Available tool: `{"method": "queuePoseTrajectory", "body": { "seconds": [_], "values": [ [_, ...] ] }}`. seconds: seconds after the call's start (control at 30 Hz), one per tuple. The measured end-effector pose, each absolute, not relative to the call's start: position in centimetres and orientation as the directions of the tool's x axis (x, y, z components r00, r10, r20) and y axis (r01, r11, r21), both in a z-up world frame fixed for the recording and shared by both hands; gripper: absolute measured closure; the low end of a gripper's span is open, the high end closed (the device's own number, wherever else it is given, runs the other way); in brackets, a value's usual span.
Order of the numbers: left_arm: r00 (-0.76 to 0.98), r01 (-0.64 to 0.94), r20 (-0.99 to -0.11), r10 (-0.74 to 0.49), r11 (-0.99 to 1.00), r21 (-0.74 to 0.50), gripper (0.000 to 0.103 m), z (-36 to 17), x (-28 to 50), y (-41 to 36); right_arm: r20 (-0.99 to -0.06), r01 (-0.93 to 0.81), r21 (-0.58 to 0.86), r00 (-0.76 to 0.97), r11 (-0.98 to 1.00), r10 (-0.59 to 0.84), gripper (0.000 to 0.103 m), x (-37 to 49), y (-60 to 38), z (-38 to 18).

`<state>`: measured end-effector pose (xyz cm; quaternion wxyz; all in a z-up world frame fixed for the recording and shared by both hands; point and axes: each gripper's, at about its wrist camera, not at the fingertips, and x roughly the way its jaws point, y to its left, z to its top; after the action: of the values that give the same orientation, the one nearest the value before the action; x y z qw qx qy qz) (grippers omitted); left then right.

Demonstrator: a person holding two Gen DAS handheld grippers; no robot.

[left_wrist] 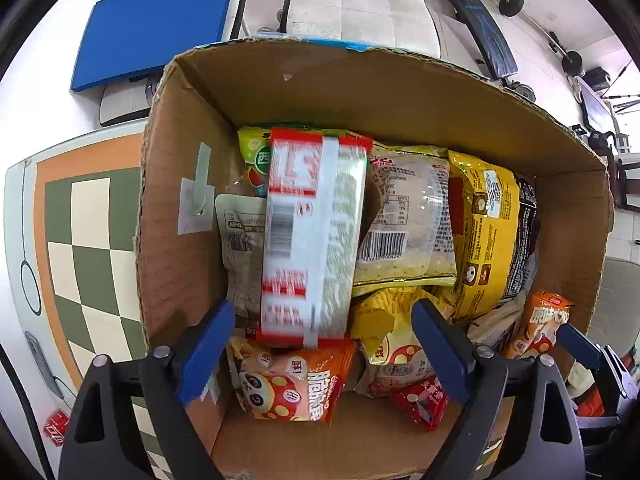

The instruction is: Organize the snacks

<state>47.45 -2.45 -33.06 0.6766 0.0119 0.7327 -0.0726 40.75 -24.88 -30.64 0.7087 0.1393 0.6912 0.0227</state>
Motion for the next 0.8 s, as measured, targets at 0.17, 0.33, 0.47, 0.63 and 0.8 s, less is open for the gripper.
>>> {"method": "queuePoseTrajectory", "body": {
  "seconds": [0.17,0.33,0.47,0.63,0.8],
  "values": [
    [-0.08,0.112,-0.993,-0.091,0.989,-0.099,0.012,-32.7,46.6,-2.0,-0.974,0.164,0.224,0.048,0.961,0.219,0.006,40.7,-24.9,-30.5],
    [-0.016,0.093,-0.996,-0.093,0.991,-0.094,0.012,-30.9,44.6,-1.3,-0.974,0.157,0.226,0.063,0.962,0.218,0.005,40.1,-25.1,-29.9],
    [0.085,0.087,-0.992,-0.096,0.992,-0.088,0.012,-28.4,42.3,-0.4,-0.973,0.151,0.225,0.087,0.962,0.214,0.005,38.7,-25.4,-28.9],
    [0.2,0.068,-0.977,-0.07,0.996,-0.058,0.012,-25.4,38.9,0.0,-0.972,0.138,0.205,0.144,0.969,0.186,0.005,36.3,-25.7,-26.8],
    [0.269,0.071,-0.961,-0.063,0.996,-0.045,0.012,-22.8,36.0,0.4,-0.965,0.123,0.197,0.2,0.973,0.171,0.005,33.5,-25.7,-24.3]
  ]
}}
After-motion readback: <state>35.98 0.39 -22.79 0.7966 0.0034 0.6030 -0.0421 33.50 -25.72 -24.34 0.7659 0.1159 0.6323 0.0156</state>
